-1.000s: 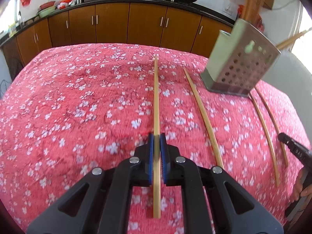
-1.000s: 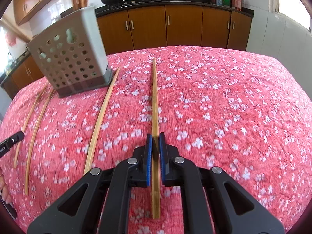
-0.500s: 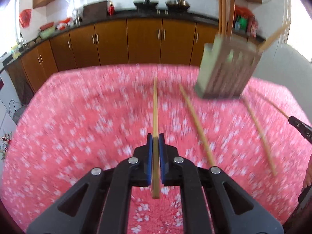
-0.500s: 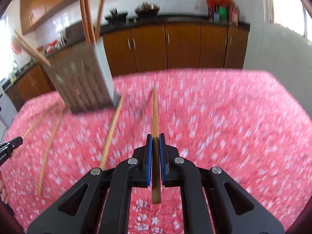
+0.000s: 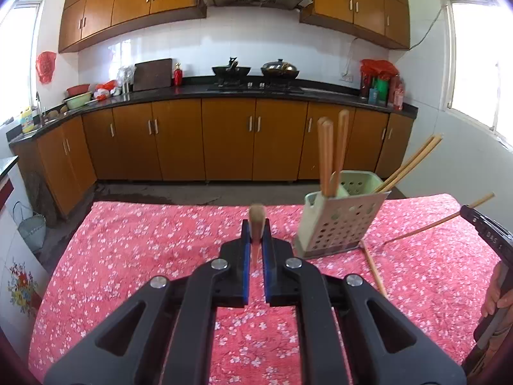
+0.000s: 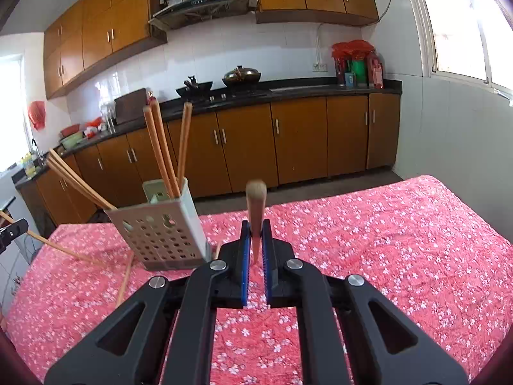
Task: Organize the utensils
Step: 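Lift both chopsticks upright and carry them over the utensil holder, then lower the chopsticks into the holder and open both grippers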
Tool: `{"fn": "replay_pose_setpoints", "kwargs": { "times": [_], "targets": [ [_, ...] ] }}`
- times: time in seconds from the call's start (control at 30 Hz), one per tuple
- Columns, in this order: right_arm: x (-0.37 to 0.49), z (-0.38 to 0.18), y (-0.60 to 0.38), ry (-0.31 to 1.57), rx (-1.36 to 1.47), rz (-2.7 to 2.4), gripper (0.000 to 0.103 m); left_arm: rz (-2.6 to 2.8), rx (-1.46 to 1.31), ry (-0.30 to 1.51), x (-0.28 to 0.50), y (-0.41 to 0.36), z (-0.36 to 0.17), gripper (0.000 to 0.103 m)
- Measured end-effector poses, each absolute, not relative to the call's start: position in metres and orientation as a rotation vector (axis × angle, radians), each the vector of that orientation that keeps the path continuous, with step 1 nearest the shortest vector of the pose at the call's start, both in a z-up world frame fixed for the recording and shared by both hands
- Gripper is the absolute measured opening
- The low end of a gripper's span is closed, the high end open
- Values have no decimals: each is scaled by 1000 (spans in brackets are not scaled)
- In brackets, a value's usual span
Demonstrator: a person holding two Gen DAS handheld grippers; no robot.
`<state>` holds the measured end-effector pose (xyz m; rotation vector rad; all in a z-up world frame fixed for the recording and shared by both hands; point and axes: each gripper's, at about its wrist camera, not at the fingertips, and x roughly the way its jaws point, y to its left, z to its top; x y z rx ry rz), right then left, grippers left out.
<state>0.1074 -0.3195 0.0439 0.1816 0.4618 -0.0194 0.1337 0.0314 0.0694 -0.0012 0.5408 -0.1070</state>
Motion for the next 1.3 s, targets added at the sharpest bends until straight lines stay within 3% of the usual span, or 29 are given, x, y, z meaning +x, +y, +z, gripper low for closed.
{"fn": "replay_pose_setpoints", "kwargs": {
  "times": [0.27,0.7,0.87,1.1,1.23,1.3],
  "targets": [
    [100,92,-310,378,233,82,8,-195,-47,469,117,20,107,8],
    [121,167,-267,129,196,161,8,-195,-165,163,151,-22,196,8],
    [150,147,-259,181,170,146,8,-165,-199,132,182,-32,186,8],
    [164,123,-250,249,151,160,9,-161,-230,246,213,-34,142,8],
    [159,125,-251,242,153,165,20,-156,-237,250,211,-28,144,15],
    [155,129,-254,231,160,162,20,-154,-231,240,205,-24,148,21]
  ]
}}
